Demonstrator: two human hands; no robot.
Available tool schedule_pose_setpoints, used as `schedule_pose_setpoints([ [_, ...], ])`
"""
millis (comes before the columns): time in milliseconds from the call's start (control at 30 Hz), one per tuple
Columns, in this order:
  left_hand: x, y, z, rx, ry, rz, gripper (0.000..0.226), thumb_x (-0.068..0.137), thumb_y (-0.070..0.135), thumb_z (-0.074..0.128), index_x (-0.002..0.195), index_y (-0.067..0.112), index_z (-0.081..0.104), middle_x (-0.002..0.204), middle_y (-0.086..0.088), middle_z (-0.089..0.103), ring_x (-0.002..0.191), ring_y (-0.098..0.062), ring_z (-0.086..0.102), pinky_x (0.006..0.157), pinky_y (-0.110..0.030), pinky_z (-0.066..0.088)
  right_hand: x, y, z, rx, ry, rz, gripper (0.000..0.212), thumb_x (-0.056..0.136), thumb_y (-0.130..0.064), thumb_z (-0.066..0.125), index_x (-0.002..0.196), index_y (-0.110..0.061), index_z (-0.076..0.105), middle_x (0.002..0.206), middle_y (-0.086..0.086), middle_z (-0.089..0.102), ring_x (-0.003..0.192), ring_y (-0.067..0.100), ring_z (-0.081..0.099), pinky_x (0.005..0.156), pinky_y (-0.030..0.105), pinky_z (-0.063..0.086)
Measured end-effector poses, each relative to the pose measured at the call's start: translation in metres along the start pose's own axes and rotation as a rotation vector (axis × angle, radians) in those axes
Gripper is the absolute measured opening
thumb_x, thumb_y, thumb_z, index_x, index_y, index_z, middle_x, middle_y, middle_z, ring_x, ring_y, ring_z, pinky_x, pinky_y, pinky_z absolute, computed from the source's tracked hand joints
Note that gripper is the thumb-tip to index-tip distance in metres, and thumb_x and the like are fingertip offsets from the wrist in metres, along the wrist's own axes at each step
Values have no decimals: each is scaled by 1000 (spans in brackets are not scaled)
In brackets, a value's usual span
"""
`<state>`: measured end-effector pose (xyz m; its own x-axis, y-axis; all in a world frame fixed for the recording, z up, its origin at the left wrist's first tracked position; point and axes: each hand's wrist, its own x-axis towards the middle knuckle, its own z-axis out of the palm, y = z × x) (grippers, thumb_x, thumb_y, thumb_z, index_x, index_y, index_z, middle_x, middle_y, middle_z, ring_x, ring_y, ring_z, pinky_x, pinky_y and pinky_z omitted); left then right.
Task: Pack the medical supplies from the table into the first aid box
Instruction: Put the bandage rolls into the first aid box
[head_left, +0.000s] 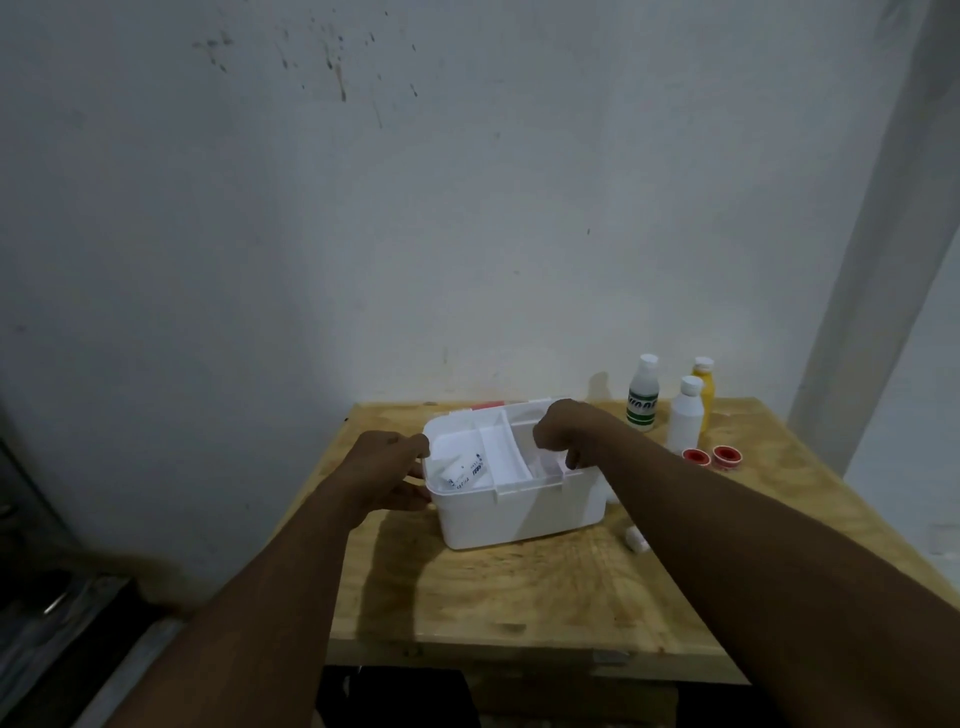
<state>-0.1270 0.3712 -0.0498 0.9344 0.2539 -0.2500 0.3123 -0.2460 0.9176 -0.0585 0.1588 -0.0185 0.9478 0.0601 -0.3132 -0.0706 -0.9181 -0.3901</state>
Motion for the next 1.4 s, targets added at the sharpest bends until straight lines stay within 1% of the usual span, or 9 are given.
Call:
schedule_pose_setpoints([
  [167, 2, 0, 0, 3, -8, -8, 33, 91, 19, 64, 110, -7, 68, 102, -24, 74, 86, -48, 75, 73, -46, 66, -1, -6, -2, 214, -64, 60, 49, 103, -18, 29, 147, 3, 32, 139, 27, 51, 115, 40, 63, 97, 44, 53],
  [333, 4, -3, 1, -20, -8, -21, 33, 90, 19, 64, 110, -7, 69, 101, -24, 75, 83, -46, 76, 71, -44, 66, -4, -13, 7, 432, -82, 99, 46, 101, -21, 28, 135, 6, 43, 111, 25, 61, 109, 39, 66, 96, 45, 52],
  [500, 5, -5, 1, -44, -1, -13, 30, 88, 19, 64, 106, -6, 70, 100, -26, 74, 69, -38, 73, 73, -46, 65, 2, -18, 21, 643, -149, 163, 50, 90, -38, 40, 120, 2, 50, 96, 20, 64, 80, 34, 63, 64, 42, 50],
  [700, 6, -7, 1, -40, 3, 6, 29, 90, 18, 63, 105, -6, 70, 102, -27, 73, 80, -45, 75, 79, -54, 64, 10, -28, 33, 845, -170, 114, 47, 93, -36, 30, 112, -6, 61, 111, 14, 73, 99, 30, 71, 90, 41, 57],
  [900, 6, -10, -3, -57, 40, 2, 32, 91, 21, 63, 105, -7, 68, 102, -28, 73, 83, -47, 76, 77, -54, 65, 8, -35, 37, 929, -208, 108, 57, 97, -56, 29, 114, -9, 56, 107, 15, 72, 96, 30, 70, 90, 41, 57],
  [1033, 4, -12, -2, -62, 47, 2, 32, 93, 22, 61, 105, -7, 68, 100, -27, 73, 76, -42, 75, 70, -47, 66, 2, -33, 23, 784, -120, 46, 65, 95, -57, 28, 120, -1, 49, 103, 24, 70, 86, 36, 71, 83, 44, 59],
  [1133, 4, -14, 0, -65, 62, 7, 34, 92, 22, 61, 105, -8, 68, 99, -26, 74, 85, -46, 76, 71, -49, 66, -5, -14, -9, 713, 239, -50, 40, 89, -28, 40, 98, 6, 59, 78, 25, 72, 59, 32, 70, 65, 40, 62],
  [1233, 6, -16, 2, -76, 91, 9, 37, 92, 26, 62, 105, -9, 68, 100, -25, 74, 85, -46, 76, 69, -49, 66, -11, 21, -39, 464, 490, -56, 27, 79, -21, 50, 76, 2, 64, 62, 14, 68, 44, 24, 64, 51, 27, 53],
  [1400, 4, -21, 8, -88, 143, 36, 35, 90, 31, 62, 90, -3, 68, 104, -28, 73, 66, -34, 68, 55, -35, 60, -9, 83, -27, 143, 383, 46, 9, 82, -16, 56, 80, -7, 55, 80, 11, 66, 66, 25, 68, 55, 27, 52],
])
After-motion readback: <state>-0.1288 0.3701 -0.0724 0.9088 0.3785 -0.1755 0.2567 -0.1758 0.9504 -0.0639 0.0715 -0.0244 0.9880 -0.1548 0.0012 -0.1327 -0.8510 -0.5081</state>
